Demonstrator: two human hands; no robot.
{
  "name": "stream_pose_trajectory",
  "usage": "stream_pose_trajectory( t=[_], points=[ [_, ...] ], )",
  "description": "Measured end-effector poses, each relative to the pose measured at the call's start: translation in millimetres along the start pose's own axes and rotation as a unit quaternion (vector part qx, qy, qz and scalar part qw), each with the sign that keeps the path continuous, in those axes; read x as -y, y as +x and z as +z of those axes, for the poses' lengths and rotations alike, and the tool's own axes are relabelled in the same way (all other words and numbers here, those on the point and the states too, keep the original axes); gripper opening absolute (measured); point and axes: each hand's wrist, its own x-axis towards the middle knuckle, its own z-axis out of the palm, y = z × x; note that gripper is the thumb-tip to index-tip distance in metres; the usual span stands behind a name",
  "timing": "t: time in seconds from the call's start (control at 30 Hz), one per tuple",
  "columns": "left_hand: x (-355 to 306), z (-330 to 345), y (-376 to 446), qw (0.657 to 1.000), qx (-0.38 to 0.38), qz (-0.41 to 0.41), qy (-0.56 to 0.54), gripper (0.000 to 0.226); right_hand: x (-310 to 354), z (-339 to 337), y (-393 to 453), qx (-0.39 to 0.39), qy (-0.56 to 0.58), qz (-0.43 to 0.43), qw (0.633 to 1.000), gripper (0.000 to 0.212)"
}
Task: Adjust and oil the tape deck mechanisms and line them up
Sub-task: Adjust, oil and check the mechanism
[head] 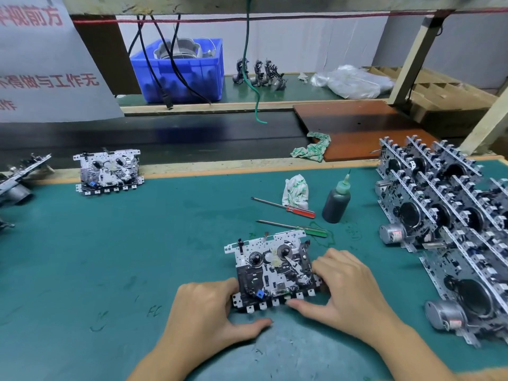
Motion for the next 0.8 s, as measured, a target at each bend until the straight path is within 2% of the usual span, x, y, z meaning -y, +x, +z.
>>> stream_pose_trajectory(
  t=[0.1, 0.23, 0.33, 0.4, 0.5, 0.67, 0.8],
  points=[
    [0.8, 0.8, -0.2, 1.000, 0.019, -0.024, 0.006, 0.048, -5.7, 0.1, -2.3, 0.027, 0.011, -0.039, 0.999, 0.047],
    [2.2, -0.9, -0.5, 1.000, 0.017, -0.012, -0.004, 0.044, -4.3, 0.7, -3.5, 0.021, 0.002, -0.042, 0.999, 0.048],
    [1.1, -1.8, -0.5, 1.000, 0.010, 0.025, -0.010, 0.043, -2.4, -2.7, -1.7, 0.008, 0.004, -0.021, 1.000, 0.055],
    [0.6, -1.9, -0.4, 0.999, 0.009, 0.050, -0.010, 0.052, 1.7, -1.3, -1.6, -0.010, -0.010, 0.007, 1.000, 0.057],
    [1.2, -1.9, 0.7, 0.999, 0.001, 0.039, -0.001, 0.053, 5.6, 0.8, -1.4, -0.014, -0.022, 0.041, 0.999, 0.057],
    [0.6, 0.0, 1.4, 0.999, 0.003, 0.034, 0.021, 0.056, -4.4, -3.9, 1.4, 0.022, -0.009, -0.017, 1.000, 0.051],
    [2.0, -1.6, 0.6, 0.999, -0.009, 0.045, 0.022, 0.057, -7.8, -3.8, 3.3, 0.019, 0.001, -0.028, 0.999, 0.063]
  ],
)
